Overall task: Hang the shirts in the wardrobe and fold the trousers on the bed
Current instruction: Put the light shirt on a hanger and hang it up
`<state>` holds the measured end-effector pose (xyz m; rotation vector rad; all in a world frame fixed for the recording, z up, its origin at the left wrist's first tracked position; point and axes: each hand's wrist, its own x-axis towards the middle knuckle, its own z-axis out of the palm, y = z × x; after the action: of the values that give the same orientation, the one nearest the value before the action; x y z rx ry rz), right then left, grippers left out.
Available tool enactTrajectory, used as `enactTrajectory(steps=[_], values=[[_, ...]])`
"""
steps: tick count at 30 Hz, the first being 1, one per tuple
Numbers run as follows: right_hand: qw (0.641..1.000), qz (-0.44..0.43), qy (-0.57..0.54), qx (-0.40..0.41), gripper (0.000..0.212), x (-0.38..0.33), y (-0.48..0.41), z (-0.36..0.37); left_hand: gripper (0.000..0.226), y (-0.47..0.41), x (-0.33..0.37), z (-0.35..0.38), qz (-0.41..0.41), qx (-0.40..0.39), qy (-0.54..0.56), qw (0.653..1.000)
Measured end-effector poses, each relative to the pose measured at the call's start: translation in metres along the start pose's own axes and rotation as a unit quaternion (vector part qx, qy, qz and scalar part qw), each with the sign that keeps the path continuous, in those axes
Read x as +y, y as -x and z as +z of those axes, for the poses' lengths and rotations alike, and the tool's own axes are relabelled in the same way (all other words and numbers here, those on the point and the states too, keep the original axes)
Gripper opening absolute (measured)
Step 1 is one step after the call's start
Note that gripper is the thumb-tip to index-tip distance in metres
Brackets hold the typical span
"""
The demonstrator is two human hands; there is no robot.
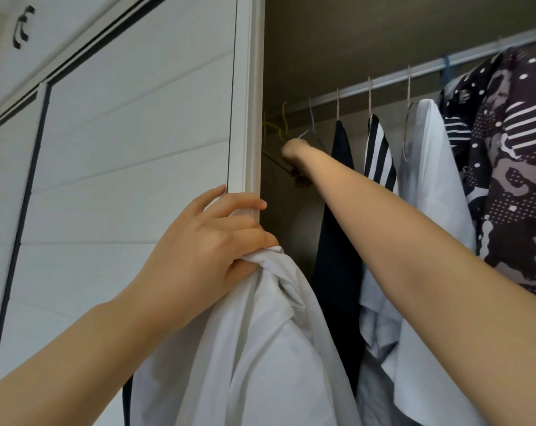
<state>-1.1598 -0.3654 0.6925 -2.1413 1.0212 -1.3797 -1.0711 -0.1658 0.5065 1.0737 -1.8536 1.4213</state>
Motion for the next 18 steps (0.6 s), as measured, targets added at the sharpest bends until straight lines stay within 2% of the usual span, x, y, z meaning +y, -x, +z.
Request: enactTrajectory(steps=[7, 11, 15, 18], values=[[0.992, -0.044, 0.017, 0.113, 0.046, -0.008, 0.004, -0.001, 0.035, 0.001, 0.001, 0.002, 0.000, 0.006, -0.037, 0.999], [0.991, -0.049, -0.011, 0.125, 0.045, -0.012, 0.017, 0.000, 0.034, 0.000, 0.002, 0.003, -0.006, 0.007, -0.045, 0.999], [0.986, -0.046, -0.061, 0.146, 0.055, -0.014, 0.037, -0.005, 0.022, 0.000, 0.007, 0.004, -0.013, 0.007, -0.071, 0.997], [0.986, -0.034, -0.090, 0.133, 0.055, -0.020, 0.058, -0.012, 0.020, -0.002, 0.012, -0.001, -0.021, -0.008, -0.104, 0.994]])
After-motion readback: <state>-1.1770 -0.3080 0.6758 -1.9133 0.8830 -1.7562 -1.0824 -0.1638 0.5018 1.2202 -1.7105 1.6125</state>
